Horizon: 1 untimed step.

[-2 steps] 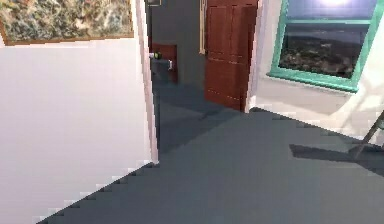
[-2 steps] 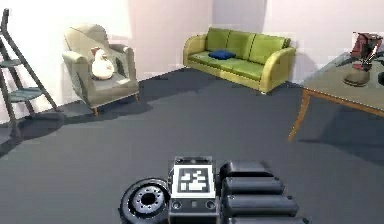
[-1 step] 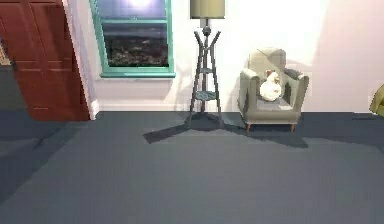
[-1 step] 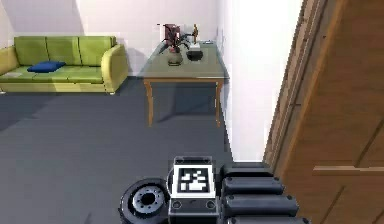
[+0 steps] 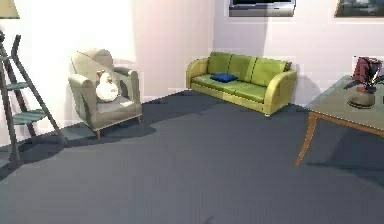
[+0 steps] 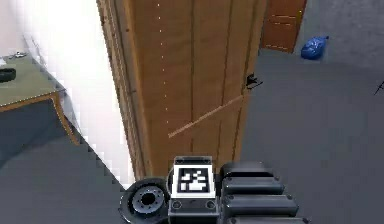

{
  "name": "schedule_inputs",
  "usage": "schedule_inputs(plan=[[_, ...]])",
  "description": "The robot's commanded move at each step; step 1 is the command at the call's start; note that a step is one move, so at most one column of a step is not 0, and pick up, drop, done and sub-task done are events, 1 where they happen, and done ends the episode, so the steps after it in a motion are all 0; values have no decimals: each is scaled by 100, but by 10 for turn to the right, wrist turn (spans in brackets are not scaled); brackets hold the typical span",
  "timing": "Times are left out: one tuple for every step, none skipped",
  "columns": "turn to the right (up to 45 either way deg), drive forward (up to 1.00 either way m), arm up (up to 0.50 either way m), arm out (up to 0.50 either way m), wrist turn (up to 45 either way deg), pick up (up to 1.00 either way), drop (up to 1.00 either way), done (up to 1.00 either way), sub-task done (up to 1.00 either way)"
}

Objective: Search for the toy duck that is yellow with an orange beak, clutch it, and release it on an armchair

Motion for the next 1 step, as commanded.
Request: schedule_inputs(plan=[[0,10,0,0,0,0,0,0,0]])
